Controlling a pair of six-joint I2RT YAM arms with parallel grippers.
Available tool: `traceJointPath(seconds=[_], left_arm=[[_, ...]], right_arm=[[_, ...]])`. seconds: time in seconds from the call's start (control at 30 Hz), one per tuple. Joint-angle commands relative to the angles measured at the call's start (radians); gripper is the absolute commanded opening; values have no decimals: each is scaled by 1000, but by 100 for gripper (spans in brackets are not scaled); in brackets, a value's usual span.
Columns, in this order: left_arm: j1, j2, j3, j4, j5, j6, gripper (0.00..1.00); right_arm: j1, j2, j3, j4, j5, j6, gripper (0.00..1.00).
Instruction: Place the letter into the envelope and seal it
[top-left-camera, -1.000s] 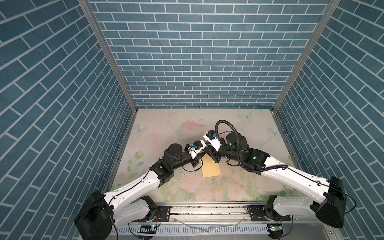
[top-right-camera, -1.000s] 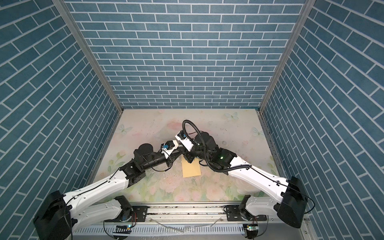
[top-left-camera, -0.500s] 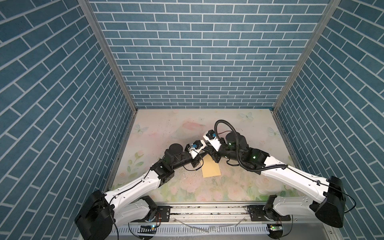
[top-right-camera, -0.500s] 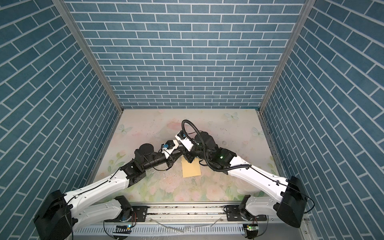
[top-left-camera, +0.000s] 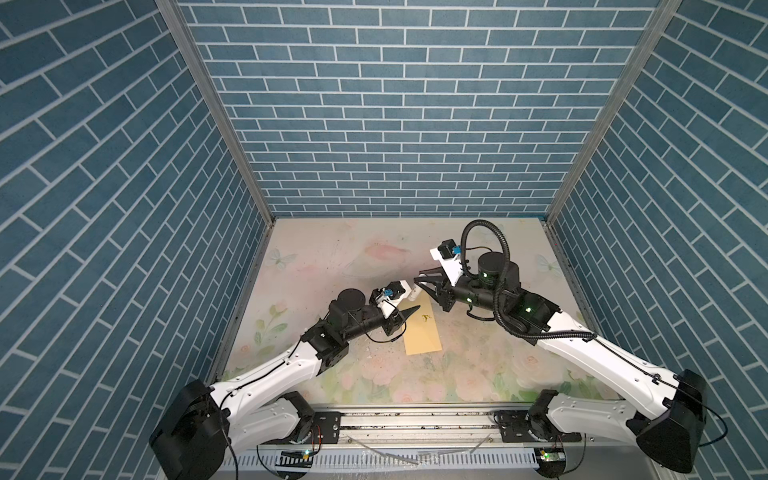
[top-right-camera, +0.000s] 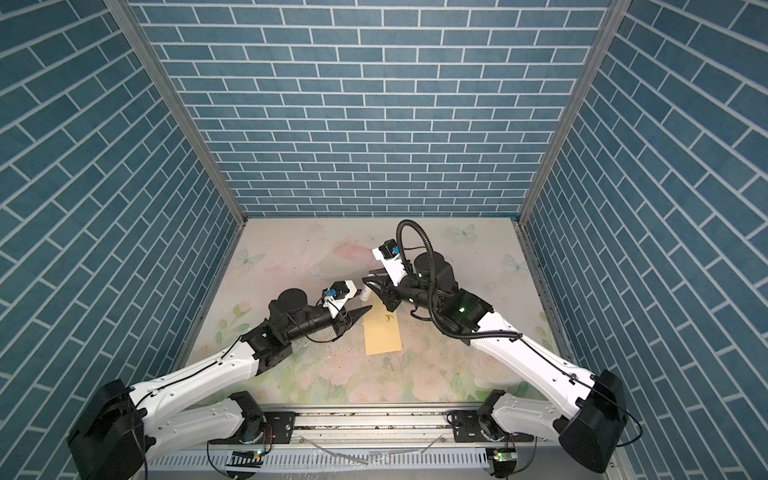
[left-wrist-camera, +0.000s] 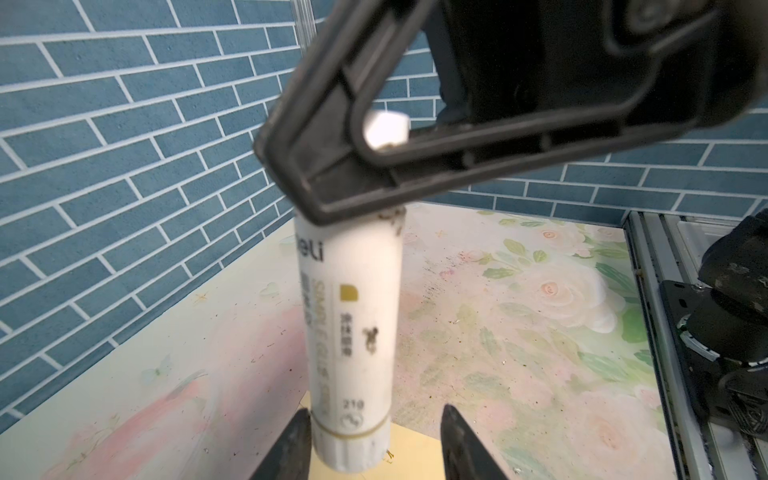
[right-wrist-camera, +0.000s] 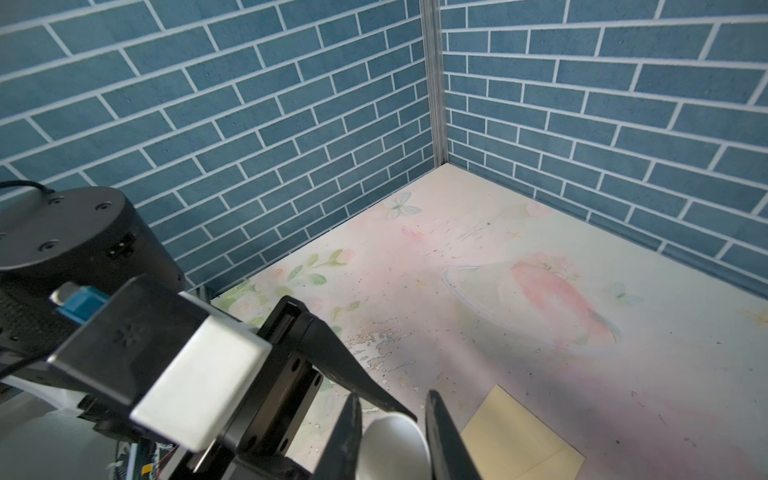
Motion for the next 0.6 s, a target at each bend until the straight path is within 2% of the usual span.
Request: traceJointPath(seconds=[0.0,0.17,0.3,0.4,0.47,0.57], left_arm=[[-3,-3,-11,42,7,-17,51],[-3,2,-14,52,5,-21,46],[-3,8,-17,62,7,-23,38],[-3,11,-19,73,4,-26,26],[-3,16,-22,79,4,-29,15],[-3,20,-24,88,-1,-38,2]], right_arm=[[-9,15,-26,36,-77,57,4],[-13,41,-20,39,-107,75,4],[-14,55,-17,41,-126,84,4],[-16,62,-17,44,-132,90,5],[-17,60,-17,45,-129,92,7],[-20,48,-17,42,-105,92,21]])
